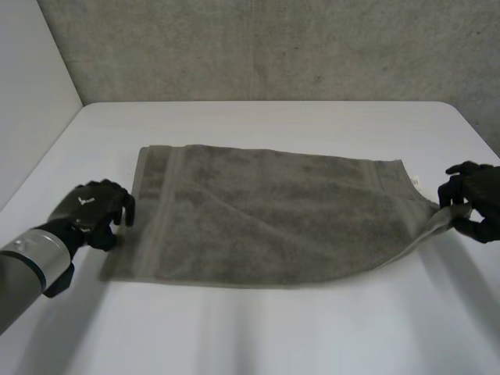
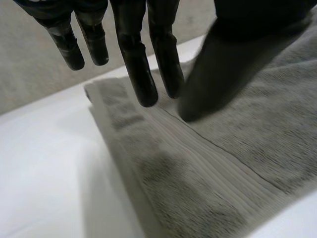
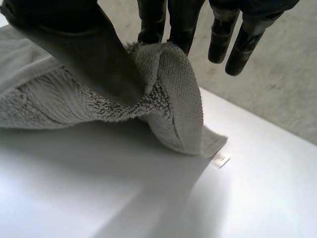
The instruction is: Fold the towel.
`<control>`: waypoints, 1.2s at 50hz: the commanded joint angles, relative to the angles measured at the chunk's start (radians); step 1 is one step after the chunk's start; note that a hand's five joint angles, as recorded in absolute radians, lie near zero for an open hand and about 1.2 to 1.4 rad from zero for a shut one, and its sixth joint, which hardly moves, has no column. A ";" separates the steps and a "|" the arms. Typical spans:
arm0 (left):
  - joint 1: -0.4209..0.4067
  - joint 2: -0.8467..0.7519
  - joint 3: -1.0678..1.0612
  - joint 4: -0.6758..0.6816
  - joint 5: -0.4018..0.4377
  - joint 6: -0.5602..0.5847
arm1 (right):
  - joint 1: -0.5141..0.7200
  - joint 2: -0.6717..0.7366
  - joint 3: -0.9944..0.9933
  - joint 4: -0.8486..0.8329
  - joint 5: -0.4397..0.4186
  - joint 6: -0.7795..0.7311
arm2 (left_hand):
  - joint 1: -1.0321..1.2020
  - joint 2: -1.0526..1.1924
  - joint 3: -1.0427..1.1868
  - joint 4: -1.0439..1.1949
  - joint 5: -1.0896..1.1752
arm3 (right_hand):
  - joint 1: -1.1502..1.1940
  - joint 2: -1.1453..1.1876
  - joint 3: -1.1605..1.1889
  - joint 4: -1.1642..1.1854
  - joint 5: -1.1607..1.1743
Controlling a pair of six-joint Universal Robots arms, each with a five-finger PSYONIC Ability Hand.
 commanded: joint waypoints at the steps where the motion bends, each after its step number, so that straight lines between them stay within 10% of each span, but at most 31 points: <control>1: -0.017 -0.075 -0.025 0.010 0.027 0.025 | 0.038 0.091 0.014 -0.013 0.005 -0.005 | -0.325 -0.320 -0.043 -0.050 -0.347 | 0.104 0.120 -0.007 -0.060 0.072; 33: 0.062 -0.164 -0.070 0.130 -0.061 0.151 | 0.083 0.129 0.044 -0.039 0.004 -0.012 | -0.299 -0.293 -0.043 -0.050 -0.320 | 0.104 0.120 -0.007 -0.060 0.072; 47: 0.052 -0.232 -0.059 0.141 -0.061 0.156 | 0.084 0.129 0.048 -0.044 0.004 -0.012 | -0.082 -0.076 -0.043 -0.050 -0.103 | 0.104 0.120 -0.007 -0.060 0.072; 51: 0.052 -0.232 -0.051 0.147 -0.062 0.156 | 0.084 0.129 0.051 -0.044 0.004 -0.012 | 0.481 0.486 -0.043 -0.050 0.459 | 0.104 0.120 -0.007 -0.060 0.072; 60: 0.051 -0.187 -0.048 0.150 -0.067 0.151 | 0.084 0.129 0.052 -0.045 0.004 -0.012 | 0.482 0.487 -0.043 -0.050 0.460 | 0.104 0.120 -0.007 -0.060 0.072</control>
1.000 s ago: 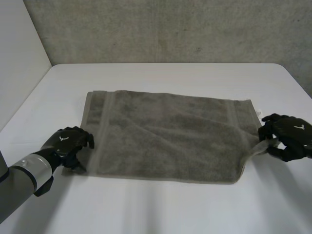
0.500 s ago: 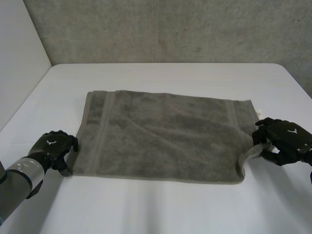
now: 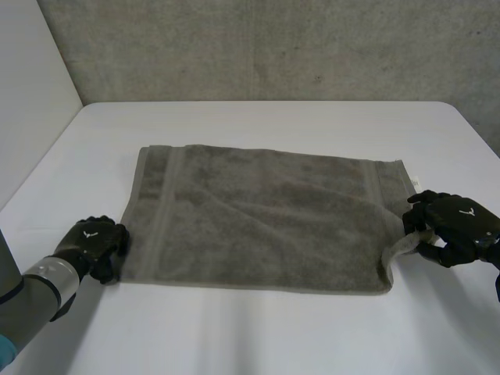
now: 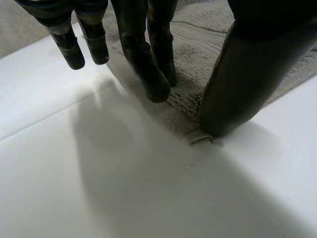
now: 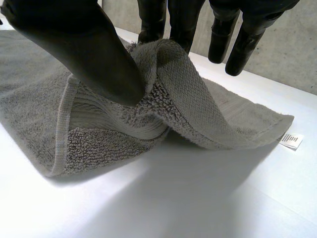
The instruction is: Fold the towel.
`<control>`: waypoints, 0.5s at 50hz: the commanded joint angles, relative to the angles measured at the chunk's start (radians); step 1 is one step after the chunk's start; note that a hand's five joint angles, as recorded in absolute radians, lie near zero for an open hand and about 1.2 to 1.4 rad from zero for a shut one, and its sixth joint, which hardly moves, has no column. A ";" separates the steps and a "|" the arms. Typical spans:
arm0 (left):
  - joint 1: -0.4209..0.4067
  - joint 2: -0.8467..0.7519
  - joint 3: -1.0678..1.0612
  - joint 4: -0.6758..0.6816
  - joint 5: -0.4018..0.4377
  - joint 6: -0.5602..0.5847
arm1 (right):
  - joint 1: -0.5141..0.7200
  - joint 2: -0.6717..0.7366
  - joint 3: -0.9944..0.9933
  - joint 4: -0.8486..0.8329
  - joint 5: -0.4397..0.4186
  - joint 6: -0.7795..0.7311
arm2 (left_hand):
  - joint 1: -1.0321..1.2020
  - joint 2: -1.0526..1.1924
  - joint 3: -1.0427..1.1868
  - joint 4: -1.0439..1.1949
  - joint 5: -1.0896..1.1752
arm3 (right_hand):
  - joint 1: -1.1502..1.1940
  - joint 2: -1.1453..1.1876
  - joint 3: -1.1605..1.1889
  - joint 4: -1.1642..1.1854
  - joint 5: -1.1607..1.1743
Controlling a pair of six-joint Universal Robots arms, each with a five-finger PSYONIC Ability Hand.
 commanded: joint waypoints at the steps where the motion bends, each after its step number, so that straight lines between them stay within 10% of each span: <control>1: -0.002 0.052 0.002 0.003 -0.002 -0.006 | -0.001 0.000 0.001 0.000 0.000 0.000 | 0.365 0.055 -0.043 -0.050 0.173 | 0.104 0.111 -0.007 -0.060 0.072; 25: -0.017 0.195 -0.039 -0.028 0.010 -0.018 | -0.081 -0.041 -0.008 0.055 -0.037 0.002 | 0.365 0.055 -0.043 -0.050 0.173 | 0.104 0.111 -0.007 -0.060 0.072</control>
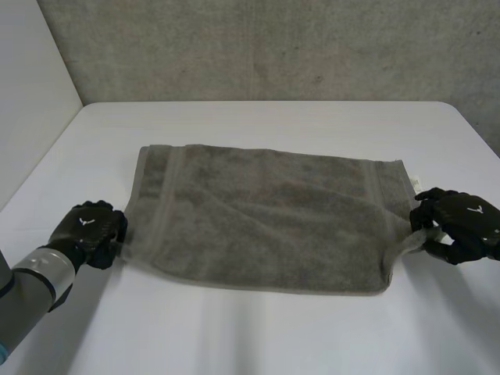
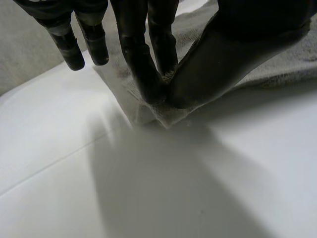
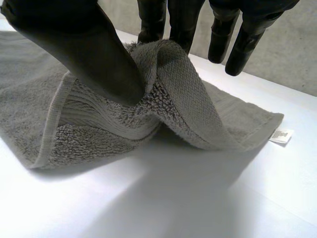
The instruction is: Fold the towel.
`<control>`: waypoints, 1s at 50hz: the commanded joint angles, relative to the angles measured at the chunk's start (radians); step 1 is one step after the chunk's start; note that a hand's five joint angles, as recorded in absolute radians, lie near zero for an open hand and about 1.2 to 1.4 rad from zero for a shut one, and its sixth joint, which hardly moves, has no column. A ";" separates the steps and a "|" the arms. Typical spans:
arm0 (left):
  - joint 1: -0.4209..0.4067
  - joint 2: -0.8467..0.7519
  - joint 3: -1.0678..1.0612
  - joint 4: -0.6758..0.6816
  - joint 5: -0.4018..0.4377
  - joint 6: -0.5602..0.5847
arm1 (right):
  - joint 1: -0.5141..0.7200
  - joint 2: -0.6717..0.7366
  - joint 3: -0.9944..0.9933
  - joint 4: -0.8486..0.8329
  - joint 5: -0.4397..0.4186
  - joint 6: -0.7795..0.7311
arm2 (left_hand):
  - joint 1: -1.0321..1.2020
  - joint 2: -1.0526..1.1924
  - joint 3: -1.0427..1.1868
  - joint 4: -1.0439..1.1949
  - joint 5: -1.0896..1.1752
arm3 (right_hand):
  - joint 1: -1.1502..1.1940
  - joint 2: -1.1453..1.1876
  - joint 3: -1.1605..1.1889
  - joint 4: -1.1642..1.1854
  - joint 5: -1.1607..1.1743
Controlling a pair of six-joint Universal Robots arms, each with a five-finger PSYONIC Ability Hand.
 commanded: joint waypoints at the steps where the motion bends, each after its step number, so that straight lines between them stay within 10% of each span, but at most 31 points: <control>1: 0.006 0.109 -0.028 -0.031 0.007 -0.001 | -0.070 -0.050 0.001 0.066 -0.044 -0.006 | 0.365 0.051 -0.043 -0.050 0.042 | 0.104 0.111 -0.007 -0.060 0.072; 13: 0.114 0.309 -0.034 -0.228 0.142 -0.002 | -0.363 -0.084 -0.058 0.338 -0.157 -0.351 | 0.365 0.051 -0.043 -0.050 0.042 | 0.104 0.111 -0.007 -0.060 0.072; 23: 0.077 0.387 -0.002 -0.308 0.198 -0.068 | -0.377 -0.073 -0.061 0.605 -0.166 -0.707 | 0.365 0.051 -0.043 -0.050 0.042 | 0.104 0.111 -0.007 -0.060 0.072; 28: 0.069 0.339 -0.020 -0.220 0.191 -0.071 | -0.364 -0.023 -0.058 0.620 -0.207 -0.715 | 0.325 0.011 -0.043 -0.050 0.001 | 0.104 0.111 -0.007 -0.060 0.072; 31: 0.054 0.257 -0.032 -0.194 0.188 -0.057 | -0.354 -0.001 -0.058 0.620 -0.213 -0.715 | -0.255 -0.569 -0.043 -0.050 -0.579 | 0.104 0.111 -0.007 -0.060 0.072; 50: 0.002 0.038 -0.097 -0.054 0.132 0.128 | -0.316 0.057 -0.051 0.611 -0.262 -0.718 | -0.316 -0.630 -0.043 -0.050 -0.639 | 0.104 0.111 -0.007 -0.060 0.072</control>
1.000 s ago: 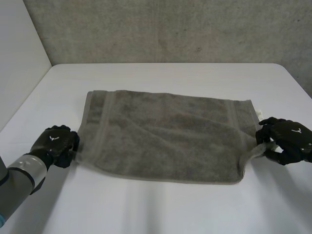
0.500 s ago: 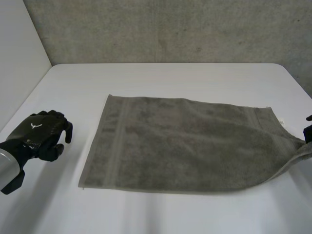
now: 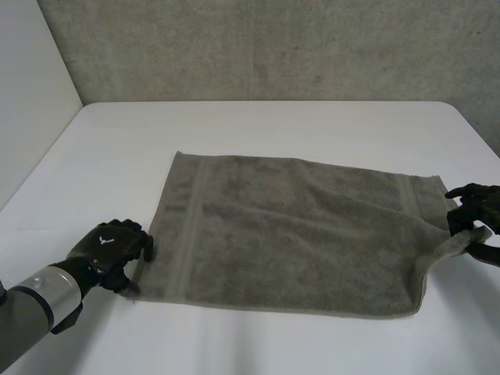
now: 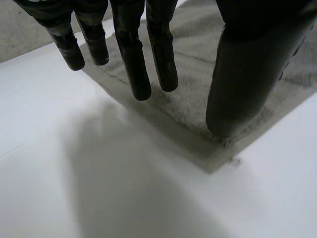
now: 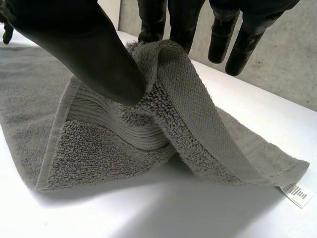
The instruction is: Fold the towel.
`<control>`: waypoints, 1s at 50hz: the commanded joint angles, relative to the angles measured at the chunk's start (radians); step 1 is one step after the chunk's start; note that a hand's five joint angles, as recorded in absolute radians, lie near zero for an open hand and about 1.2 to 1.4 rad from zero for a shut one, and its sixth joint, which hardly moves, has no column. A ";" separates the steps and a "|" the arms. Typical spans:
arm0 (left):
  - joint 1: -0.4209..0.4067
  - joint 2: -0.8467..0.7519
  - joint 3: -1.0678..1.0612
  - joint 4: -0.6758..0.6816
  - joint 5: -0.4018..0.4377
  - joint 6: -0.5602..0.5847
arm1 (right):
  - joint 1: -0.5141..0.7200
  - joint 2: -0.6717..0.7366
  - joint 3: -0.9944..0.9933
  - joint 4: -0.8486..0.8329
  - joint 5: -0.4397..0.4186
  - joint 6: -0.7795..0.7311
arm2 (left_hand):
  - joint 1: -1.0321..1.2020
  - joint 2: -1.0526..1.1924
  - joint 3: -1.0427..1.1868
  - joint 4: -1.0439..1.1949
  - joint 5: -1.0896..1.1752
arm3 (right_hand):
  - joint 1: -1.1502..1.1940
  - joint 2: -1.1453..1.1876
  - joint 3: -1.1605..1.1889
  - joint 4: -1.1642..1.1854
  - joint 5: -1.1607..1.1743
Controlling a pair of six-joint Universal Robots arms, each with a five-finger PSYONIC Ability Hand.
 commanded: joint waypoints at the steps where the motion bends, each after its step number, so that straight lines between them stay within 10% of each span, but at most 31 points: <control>1: -0.015 -0.010 -0.029 0.049 -0.050 0.088 | -0.007 0.010 0.002 -0.006 -0.008 -0.002 | -0.037 -0.037 -0.043 -0.050 -0.014 | 0.104 0.110 -0.007 -0.060 0.067; 28: -0.049 -0.086 -0.040 0.117 -0.059 0.093 | -0.013 0.030 0.016 -0.008 -0.010 -0.017 | -0.054 -0.054 -0.043 -0.050 -0.032 | 0.104 0.110 -0.007 -0.060 0.067; 33: -0.064 -0.103 -0.033 0.117 -0.061 0.093 | -0.013 0.033 0.017 -0.008 -0.010 -0.017 | 0.643 0.643 -0.043 -0.050 0.666 | 0.104 0.110 -0.007 -0.060 0.067; 50: -0.107 0.016 0.012 0.083 -0.074 0.067 | -0.009 0.035 0.019 -0.008 -0.011 -0.016 | 0.644 0.644 -0.043 -0.050 0.667 | 0.104 0.110 -0.007 -0.060 0.067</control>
